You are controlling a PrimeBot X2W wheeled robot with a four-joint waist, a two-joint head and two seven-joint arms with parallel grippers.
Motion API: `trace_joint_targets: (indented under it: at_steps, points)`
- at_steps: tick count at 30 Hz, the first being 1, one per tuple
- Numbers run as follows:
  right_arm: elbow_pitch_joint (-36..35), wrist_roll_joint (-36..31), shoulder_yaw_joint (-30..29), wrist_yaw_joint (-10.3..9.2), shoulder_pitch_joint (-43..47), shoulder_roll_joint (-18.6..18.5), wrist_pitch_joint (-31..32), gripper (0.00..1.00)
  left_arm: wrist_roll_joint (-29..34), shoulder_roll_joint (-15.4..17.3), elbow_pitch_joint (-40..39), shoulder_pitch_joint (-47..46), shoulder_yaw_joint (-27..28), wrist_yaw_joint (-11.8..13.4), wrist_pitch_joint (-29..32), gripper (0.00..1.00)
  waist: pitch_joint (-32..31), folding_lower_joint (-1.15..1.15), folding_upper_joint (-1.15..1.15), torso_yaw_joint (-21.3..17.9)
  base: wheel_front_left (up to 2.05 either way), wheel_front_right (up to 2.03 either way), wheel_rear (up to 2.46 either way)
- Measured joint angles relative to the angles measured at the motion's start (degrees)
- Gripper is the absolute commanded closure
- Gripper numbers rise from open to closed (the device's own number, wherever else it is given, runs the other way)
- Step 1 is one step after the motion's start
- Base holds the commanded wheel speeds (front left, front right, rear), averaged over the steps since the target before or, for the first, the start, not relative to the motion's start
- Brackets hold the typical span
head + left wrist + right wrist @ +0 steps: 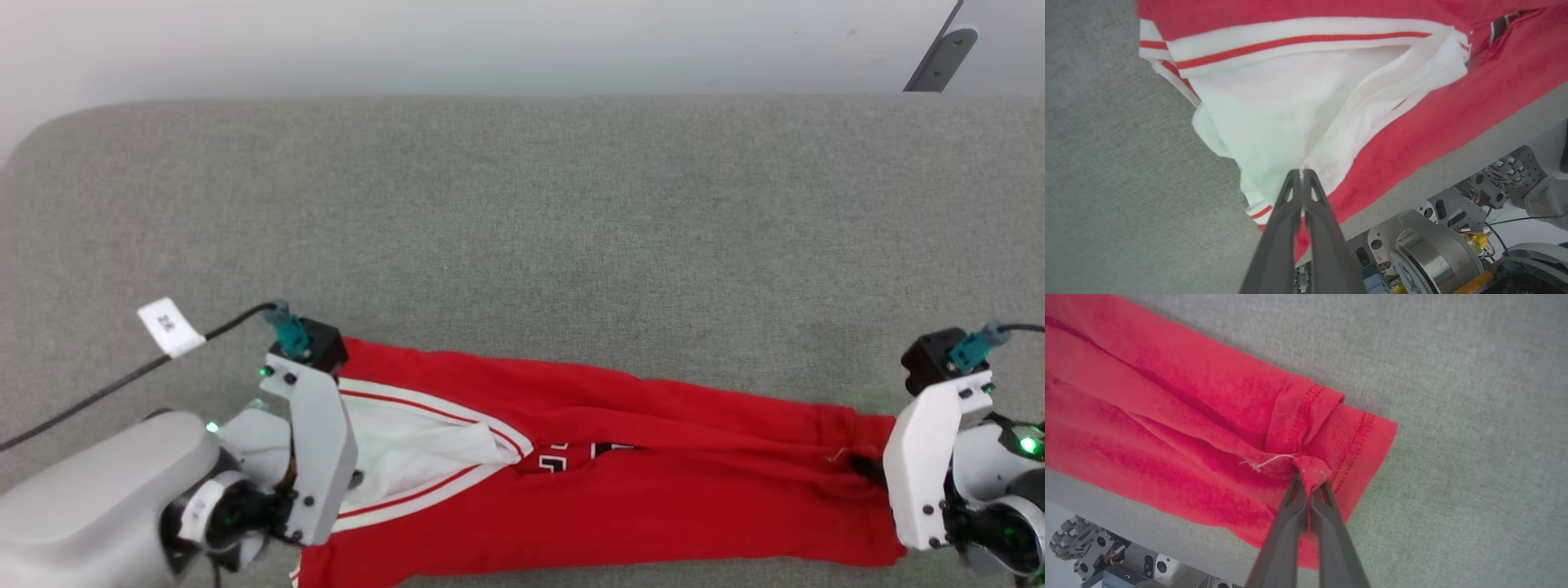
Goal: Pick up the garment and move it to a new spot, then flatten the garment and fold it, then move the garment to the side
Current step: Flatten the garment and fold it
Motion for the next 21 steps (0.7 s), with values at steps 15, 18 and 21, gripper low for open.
trace_joint_targets:
  at_steps: [15,18,21]
  points:
    - [-0.82,2.93,-4.24,0.0,3.04,-0.21,-1.24,0.0,-0.65,-1.74,3.09,4.71,2.72,-2.14,-11.35,0.0,-5.36,0.0,0.0,1.52,0.0,0.0,0.0]
    - [-1.22,2.1,-7.73,0.0,4.63,0.8,-0.47,0.0,0.08,-0.89,1.19,6.6,3.59,-1.37,-15.72,0.0,-6.7,0.0,0.0,2.21,0.0,0.0,0.0]
    - [-1.19,1.21,-10.46,0.0,6.02,2.47,0.83,0.0,0.99,-0.27,-0.75,8.82,5.0,-1.0,-21.8,0.0,-7.85,0.0,0.0,3.02,0.0,0.0,0.0]
